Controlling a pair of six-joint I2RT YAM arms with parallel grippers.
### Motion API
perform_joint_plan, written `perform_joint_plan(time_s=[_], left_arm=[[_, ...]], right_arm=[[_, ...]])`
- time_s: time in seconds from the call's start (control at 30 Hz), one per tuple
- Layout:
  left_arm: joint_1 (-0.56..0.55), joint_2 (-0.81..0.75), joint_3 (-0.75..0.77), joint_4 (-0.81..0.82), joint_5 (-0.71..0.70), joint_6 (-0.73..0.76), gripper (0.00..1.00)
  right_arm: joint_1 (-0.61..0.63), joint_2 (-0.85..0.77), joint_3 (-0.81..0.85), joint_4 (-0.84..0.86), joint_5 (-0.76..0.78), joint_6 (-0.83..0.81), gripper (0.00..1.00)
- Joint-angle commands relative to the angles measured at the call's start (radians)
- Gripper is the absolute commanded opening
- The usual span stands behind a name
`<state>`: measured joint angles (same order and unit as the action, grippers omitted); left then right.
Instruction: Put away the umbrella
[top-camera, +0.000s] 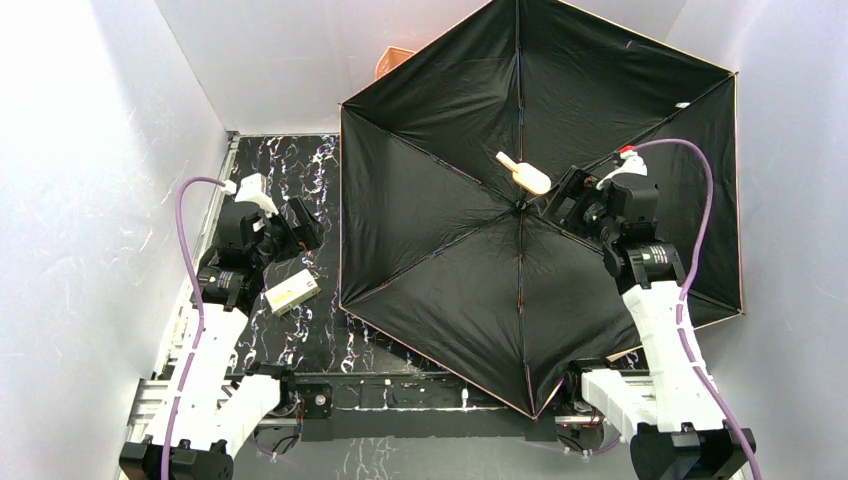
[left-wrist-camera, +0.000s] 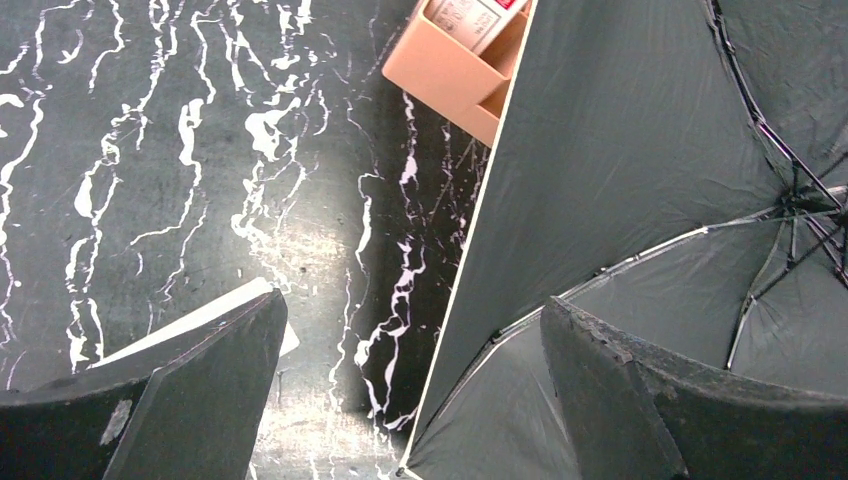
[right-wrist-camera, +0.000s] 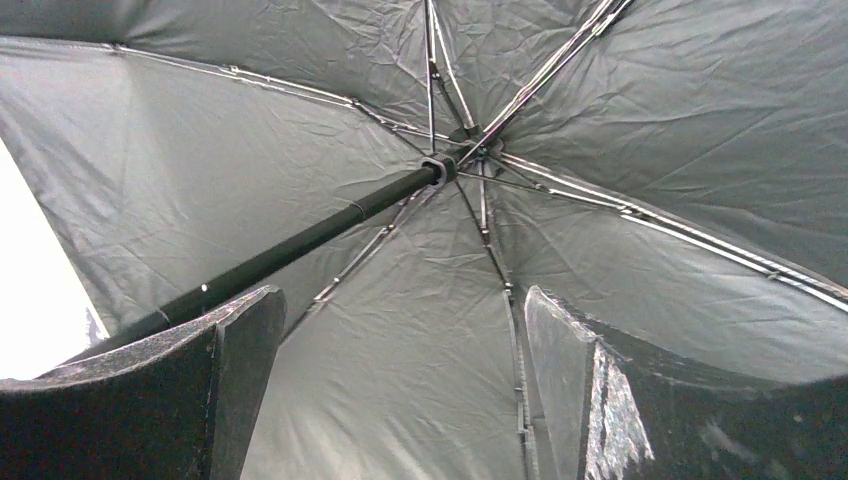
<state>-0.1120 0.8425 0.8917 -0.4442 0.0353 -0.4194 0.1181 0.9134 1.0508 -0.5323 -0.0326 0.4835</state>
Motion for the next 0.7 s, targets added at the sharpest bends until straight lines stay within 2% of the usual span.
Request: perform_joint_plan(time_s=[0.0,0.17,0.3,0.4,0.53,0.67], left_arm=[[0.006,-0.025,0.021,0.03,0.101,0.027,0.98],[0.007,0.02,0.072,0.029,0.191,0.013,0.98],[0.008,0.088,0.207,0.053,0.26,-0.021,0.98],[0.008,0.148,0.287,0.129,0.323,-0.084,0.98],[0.008,0.257,0.371,0.213,0.4,-0.168,0.98],[-0.009,0.41,0.539,0.152,0.499,-0.138,0.98]], right_arm=[[-0.003,0.034,0.002,0.079,-0.033,0.185,0.98],[-0.004,0.032,-0.028,0.139,-0.043,0.253,0.98],[-0.003,0.012,-0.045,0.126,-0.003,0.268,0.99],[-0.003,0.003,-0.061,0.123,0.005,0.27,0.98],[-0.003,-0.002,-0.075,0.126,0.004,0.285,0.99],[-0.003,-0.008,-0.086,0.129,-0.008,0.325,0.99]])
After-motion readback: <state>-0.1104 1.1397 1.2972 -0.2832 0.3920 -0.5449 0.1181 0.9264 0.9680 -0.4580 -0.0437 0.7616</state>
